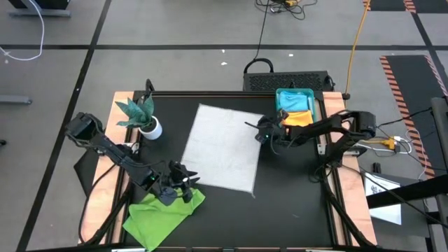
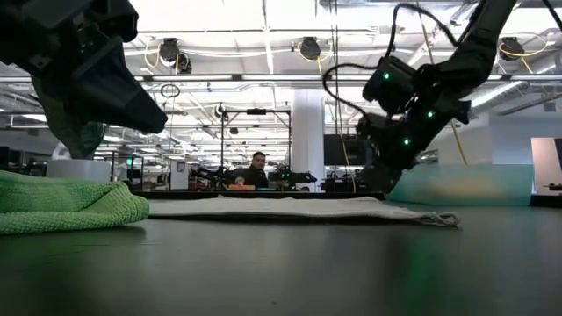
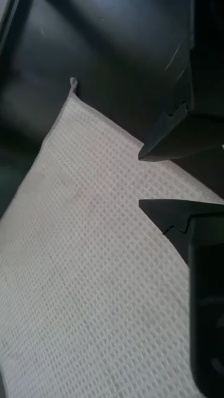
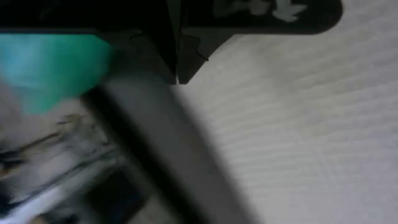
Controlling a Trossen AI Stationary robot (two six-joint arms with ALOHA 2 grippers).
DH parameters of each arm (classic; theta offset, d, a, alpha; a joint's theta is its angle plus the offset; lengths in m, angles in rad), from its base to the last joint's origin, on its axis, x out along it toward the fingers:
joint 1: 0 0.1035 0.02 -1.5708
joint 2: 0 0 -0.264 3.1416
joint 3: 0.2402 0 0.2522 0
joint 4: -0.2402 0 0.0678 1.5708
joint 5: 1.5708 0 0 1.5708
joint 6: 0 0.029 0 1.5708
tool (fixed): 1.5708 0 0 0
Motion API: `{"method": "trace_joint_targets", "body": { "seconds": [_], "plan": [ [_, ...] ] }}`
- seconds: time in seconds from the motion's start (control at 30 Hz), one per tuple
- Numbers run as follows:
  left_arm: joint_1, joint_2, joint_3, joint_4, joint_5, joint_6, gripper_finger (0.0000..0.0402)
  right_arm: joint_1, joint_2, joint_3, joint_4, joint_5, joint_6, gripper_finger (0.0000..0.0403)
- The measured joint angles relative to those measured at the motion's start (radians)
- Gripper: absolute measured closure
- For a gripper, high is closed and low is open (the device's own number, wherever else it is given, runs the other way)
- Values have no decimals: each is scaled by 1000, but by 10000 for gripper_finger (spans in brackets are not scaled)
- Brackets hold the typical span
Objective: Fold microfiber towels
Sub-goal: Fold the white microfiber cloth
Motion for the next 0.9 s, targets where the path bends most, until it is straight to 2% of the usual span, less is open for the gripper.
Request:
{"method": "trace_joint_targets", "body": {
  "seconds": [0.07, 0.13, 0.3, 0.37, 0.53, 0.63, 0.7, 0.8, 0.9],
  "plan": [
    [0, 0, 0, -6, 0, 0, 291, 31, -33, 0, 2, 34, 6, 397],
    [0, 4, 0, -6, 0, 12, 291, 82, -70, 0, 6, -8, 31, 397],
    [0, 82, 2, 5, 22, 68, 291, 260, -108, 1, 34, -404, 160, 397],
    [0, 124, 1, 0, 56, 77, 291, 358, -88, 1, 62, -490, 205, 397],
    [-1, 218, 1, 94, 142, 88, 291, 556, -12, 2, 91, -494, 347, 397],
    [-20, 250, 13, 196, 186, 177, 291, 625, 13, 2, 23, -520, 372, 397],
    [-41, 249, 40, 233, 187, 256, 291, 655, -6, 3, -51, -498, 377, 397],
    [-66, 248, 99, 242, 175, 377, 291, 687, -66, 0, -177, -387, 412, 397],
    [-85, 248, 158, 239, 164, 490, 291, 714, -154, 0, -203, -357, 412, 397]
  ]
}}
